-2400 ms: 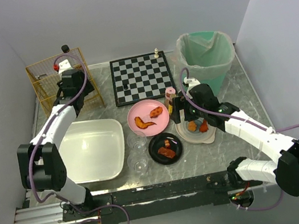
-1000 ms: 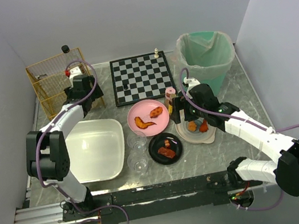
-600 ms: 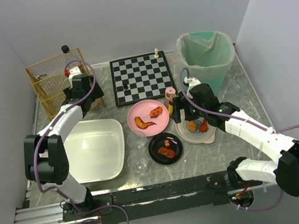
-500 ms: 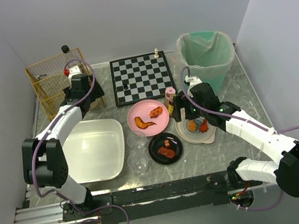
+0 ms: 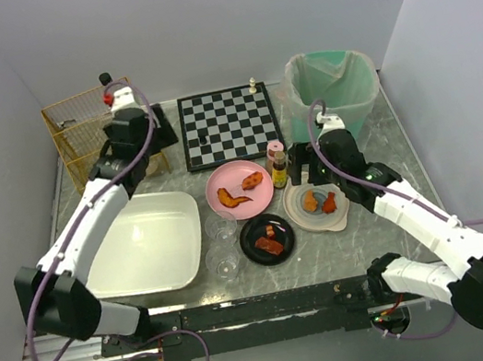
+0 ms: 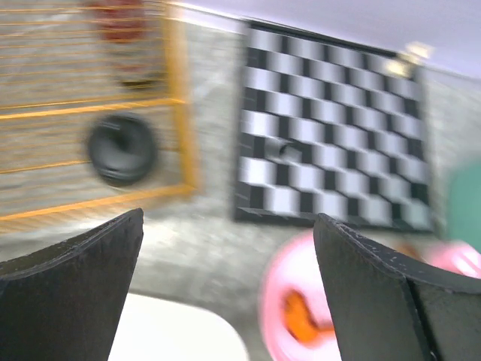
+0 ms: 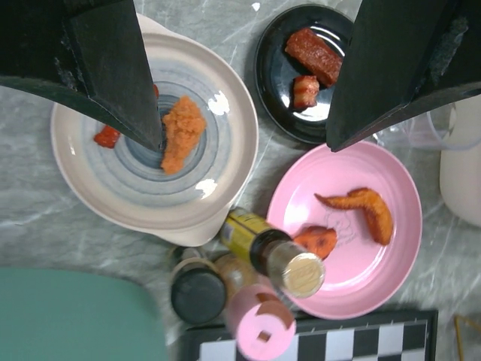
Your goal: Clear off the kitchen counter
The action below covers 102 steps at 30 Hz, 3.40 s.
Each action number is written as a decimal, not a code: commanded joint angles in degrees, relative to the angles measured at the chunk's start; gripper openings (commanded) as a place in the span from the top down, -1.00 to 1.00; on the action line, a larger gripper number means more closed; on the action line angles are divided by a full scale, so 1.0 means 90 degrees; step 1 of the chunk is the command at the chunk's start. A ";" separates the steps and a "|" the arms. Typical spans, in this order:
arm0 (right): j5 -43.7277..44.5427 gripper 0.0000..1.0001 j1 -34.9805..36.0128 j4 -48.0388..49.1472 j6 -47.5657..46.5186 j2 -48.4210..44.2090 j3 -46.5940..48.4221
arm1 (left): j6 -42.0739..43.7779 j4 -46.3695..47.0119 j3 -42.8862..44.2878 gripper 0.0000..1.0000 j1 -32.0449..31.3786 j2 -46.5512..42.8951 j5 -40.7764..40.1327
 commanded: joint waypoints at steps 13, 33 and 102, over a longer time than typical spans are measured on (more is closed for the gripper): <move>0.0568 -0.94 -0.0606 -0.0154 0.0614 -0.1152 -0.0029 | 0.0348 0.1948 -0.0517 -0.99 -0.2568 -0.0060 0.1625; 0.0705 -0.93 -0.0909 -0.0369 0.0683 -0.1690 -0.0292 | 0.0777 0.2525 0.0606 -0.99 -0.3535 0.2284 0.1508; -0.0163 -0.86 -0.1124 0.0149 0.0761 -0.1407 -0.0751 | 0.0894 0.1824 0.1143 0.99 -0.3819 0.2482 0.0580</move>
